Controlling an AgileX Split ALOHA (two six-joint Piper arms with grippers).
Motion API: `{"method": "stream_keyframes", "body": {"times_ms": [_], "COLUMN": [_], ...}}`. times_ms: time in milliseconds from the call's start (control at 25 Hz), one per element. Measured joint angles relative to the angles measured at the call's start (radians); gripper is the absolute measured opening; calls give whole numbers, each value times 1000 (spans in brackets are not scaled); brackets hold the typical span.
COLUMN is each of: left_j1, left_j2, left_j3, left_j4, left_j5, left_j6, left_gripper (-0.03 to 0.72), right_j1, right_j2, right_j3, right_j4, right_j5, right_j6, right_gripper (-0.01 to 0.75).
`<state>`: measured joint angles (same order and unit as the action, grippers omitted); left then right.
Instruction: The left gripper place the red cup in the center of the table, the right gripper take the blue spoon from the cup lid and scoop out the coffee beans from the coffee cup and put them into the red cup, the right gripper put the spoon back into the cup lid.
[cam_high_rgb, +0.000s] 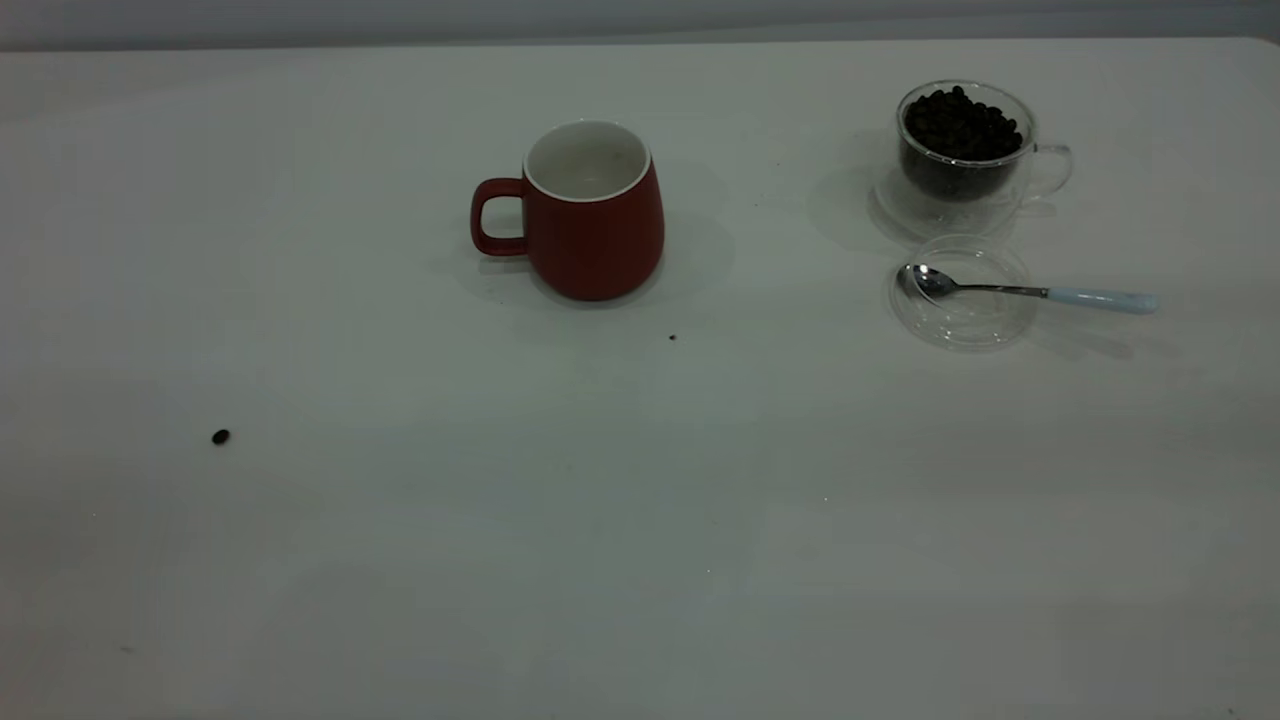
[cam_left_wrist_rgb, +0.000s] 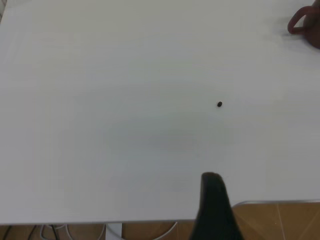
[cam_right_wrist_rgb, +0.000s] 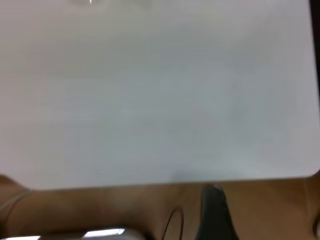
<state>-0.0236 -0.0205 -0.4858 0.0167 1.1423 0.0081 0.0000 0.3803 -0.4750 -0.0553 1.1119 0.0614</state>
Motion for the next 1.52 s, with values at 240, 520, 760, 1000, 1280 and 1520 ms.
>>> {"method": "stream_keyframes", "body": {"times_ms": [240, 520, 760, 1000, 1280, 1520], "left_j1": [0, 0, 0, 0, 0, 0], "left_j2": [0, 0, 0, 0, 0, 0], "left_j3": [0, 0, 0, 0, 0, 0], "left_j4": [0, 0, 0, 0, 0, 0], "left_j5": [0, 0, 0, 0, 0, 0], "left_j6": [0, 0, -1, -1, -1, -1], "left_gripper": [587, 587, 587, 587, 587, 587], "right_j1": [0, 0, 10, 19, 89, 89], "right_j2": [-120, -353, -397, -397, -397, -397], "right_j3": [6, 6, 6, 6, 6, 6], "right_j4": [-10, -10, -16, -21, -25, -25], "right_j5": [0, 7, 16, 16, 16, 16], "right_j6": [-2, -3, -3, -3, -4, -4], "right_gripper": [544, 544, 544, 544, 544, 544]}}
